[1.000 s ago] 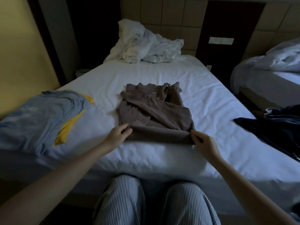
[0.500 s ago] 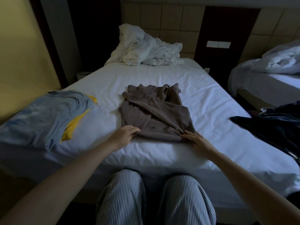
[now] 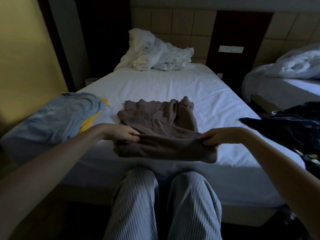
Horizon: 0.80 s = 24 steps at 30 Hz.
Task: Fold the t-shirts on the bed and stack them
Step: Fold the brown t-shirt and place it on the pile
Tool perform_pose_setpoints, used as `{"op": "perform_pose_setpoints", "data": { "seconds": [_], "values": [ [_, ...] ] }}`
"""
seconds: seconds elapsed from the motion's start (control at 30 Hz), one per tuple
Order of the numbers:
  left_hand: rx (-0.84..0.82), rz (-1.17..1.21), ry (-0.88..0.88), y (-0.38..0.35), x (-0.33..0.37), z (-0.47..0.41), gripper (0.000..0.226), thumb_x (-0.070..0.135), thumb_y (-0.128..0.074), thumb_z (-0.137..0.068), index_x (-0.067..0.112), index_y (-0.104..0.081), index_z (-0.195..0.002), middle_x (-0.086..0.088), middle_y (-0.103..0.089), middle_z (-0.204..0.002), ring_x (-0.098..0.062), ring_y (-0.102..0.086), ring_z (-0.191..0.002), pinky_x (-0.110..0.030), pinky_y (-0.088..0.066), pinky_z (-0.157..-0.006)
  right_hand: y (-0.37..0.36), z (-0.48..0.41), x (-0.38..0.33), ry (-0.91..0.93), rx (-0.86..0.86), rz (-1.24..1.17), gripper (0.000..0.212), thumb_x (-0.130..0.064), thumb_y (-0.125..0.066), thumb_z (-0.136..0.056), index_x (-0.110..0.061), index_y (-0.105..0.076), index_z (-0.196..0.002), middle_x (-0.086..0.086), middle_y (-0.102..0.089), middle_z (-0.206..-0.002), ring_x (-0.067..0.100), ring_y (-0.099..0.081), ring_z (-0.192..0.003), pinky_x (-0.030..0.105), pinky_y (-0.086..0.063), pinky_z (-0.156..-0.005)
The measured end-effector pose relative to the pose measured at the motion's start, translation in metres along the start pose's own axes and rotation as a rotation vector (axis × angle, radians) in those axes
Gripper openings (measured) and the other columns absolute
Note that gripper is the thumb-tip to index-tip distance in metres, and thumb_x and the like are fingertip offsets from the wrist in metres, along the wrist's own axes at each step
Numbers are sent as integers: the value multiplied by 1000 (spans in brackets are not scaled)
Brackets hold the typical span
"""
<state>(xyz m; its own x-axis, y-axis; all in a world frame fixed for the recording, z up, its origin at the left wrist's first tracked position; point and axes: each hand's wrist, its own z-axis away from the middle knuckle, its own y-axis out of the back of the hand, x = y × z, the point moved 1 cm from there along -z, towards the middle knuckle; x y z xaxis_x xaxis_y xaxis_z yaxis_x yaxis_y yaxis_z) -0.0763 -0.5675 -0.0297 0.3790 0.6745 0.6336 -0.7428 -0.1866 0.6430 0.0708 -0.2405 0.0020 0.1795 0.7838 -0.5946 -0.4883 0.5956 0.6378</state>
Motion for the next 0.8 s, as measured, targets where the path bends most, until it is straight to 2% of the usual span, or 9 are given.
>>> {"op": "perform_pose_setpoints", "data": {
  "seconds": [0.07, 0.1, 0.17, 0.23, 0.3, 0.47, 0.53, 0.67, 0.8],
  "values": [
    [-45, 103, 27, 3, -3, 9, 56, 65, -67, -71, 31, -64, -115, -10, -61, -126, -31, -56, -119, -49, -41, -104, 1, 7, -3, 30, -7, -94, 25, -6, -44, -97, -20, -54, -115, 5, -60, -111, 21, -55, -102, 36, -47, -94],
    [-43, 156, 33, 5, -1, 13, 63, 66, -71, -63, 30, -64, -114, -8, -61, -127, -29, -55, -120, -46, -40, -105, 3, 8, -4, 46, 12, -130, 25, -6, -43, -97, -21, -54, -114, 5, -61, -111, 22, -55, -103, 38, -46, -96],
    [9, 246, 31, 11, 2, 17, 64, 58, -72, -66, 18, -61, -114, -3, -60, -125, -18, -57, -116, -32, -43, -102, 10, 4, -6, 78, 90, -173, 22, -10, -45, -97, -24, -57, -108, 5, -61, -107, 23, -57, -97, 39, -48, -92],
    [110, 341, 32, 22, 2, 15, 53, 46, -67, -82, 7, -56, -116, -11, -58, -121, -21, -56, -111, -35, -42, -102, 20, -6, -9, 83, 223, -175, 15, -17, -48, -97, -25, -61, -101, 6, -62, -96, 22, -59, -82, 36, -51, -78],
    [252, 470, 57, 33, 1, 6, 34, 35, -59, -91, 8, -58, -111, -14, -58, -119, -24, -57, -107, -39, -42, -102, 31, -20, -10, 74, 381, -204, 13, -26, -53, -95, -19, -64, -95, 8, -60, -85, 20, -58, -69, 31, -52, -66],
    [499, 775, 136, 66, 5, -32, 17, 29, -65, -88, 14, -63, -96, -6, -64, -109, -17, -61, -95, -27, -48, -86, 61, -74, -20, 14, 670, -355, 23, -32, -58, -91, -11, -67, -95, 5, -59, -75, 13, -54, -61, 20, -46, -50],
    [618, 744, 172, 80, 4, -53, 16, 30, -66, -87, 15, -61, -84, -3, -63, -93, -15, -59, -83, -28, -47, -82, 78, -101, -22, 12, 714, -391, 22, -30, -59, -91, -10, -68, -93, 5, -58, -74, 13, -52, -62, 22, -42, -52],
    [872, 566, 192, 110, -7, -102, 35, 35, -70, -82, 12, -51, -64, -10, -54, -71, -21, -53, -64, -29, -41, -68, 111, -153, -20, 13, 761, -414, 24, -26, -60, -91, -3, -68, -88, 8, -58, -71, 16, -51, -61, 25, -39, -54],
    [950, 366, 219, 139, -21, -153, 46, 40, -67, -81, 16, -43, -51, -8, -50, -58, -27, -54, -63, -32, -42, -67, 139, -206, -9, -13, 794, -390, 24, -22, -56, -93, -11, -63, -72, 3, -55, -65, 13, -49, -58, 21, -36, -52]
  ]
}}
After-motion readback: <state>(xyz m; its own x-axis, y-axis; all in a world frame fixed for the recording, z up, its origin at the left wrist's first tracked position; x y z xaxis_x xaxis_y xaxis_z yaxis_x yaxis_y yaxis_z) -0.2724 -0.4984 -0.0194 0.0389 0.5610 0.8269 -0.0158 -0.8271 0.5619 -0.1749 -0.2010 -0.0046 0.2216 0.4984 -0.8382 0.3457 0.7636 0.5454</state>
